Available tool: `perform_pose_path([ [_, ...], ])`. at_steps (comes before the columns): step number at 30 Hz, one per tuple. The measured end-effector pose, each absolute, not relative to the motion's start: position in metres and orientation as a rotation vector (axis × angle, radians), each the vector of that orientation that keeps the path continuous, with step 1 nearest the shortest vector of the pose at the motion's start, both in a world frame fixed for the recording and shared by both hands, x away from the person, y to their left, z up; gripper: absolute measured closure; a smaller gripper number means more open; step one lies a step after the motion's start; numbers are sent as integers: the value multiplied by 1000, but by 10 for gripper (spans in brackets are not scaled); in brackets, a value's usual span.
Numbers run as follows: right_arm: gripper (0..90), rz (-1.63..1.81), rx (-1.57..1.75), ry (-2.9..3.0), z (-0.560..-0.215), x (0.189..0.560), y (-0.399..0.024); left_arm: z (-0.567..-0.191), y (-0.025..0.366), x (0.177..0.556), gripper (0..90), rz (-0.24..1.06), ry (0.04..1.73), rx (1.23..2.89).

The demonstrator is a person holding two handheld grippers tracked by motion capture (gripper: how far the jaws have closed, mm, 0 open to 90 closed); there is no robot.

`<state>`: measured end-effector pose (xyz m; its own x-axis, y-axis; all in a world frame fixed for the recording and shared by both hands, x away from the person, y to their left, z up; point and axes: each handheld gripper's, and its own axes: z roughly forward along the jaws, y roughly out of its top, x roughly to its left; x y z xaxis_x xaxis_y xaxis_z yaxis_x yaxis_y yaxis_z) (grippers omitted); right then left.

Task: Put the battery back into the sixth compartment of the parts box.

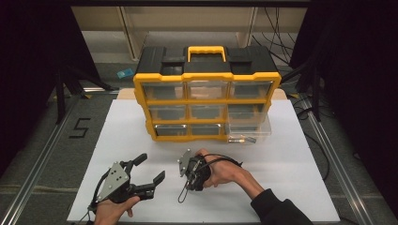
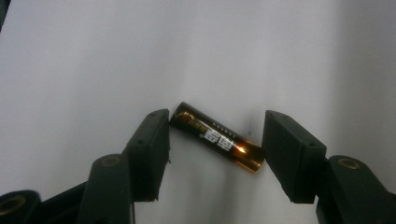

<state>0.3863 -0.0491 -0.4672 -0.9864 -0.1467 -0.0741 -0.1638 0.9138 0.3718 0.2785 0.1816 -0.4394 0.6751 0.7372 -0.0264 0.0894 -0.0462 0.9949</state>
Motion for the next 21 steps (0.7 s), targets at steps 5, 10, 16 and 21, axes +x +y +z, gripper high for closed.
perform_pose_path([
  [5, 534, 597, -246, 3057, -467, 386, -51, -439, 182, 279, 164, 602, 704, 1551],
  [10, 620, 593, -263, 3074, -467, 385, -51, -439, 182, 278, 164, 602, 705, 1550],
  [16, 730, 578, -311, 3086, -466, 382, -51, -439, 182, 278, 164, 603, 706, 1550],
  [21, 767, 524, -227, 3117, -464, 378, -51, -439, 182, 279, 164, 603, 706, 1551],
])
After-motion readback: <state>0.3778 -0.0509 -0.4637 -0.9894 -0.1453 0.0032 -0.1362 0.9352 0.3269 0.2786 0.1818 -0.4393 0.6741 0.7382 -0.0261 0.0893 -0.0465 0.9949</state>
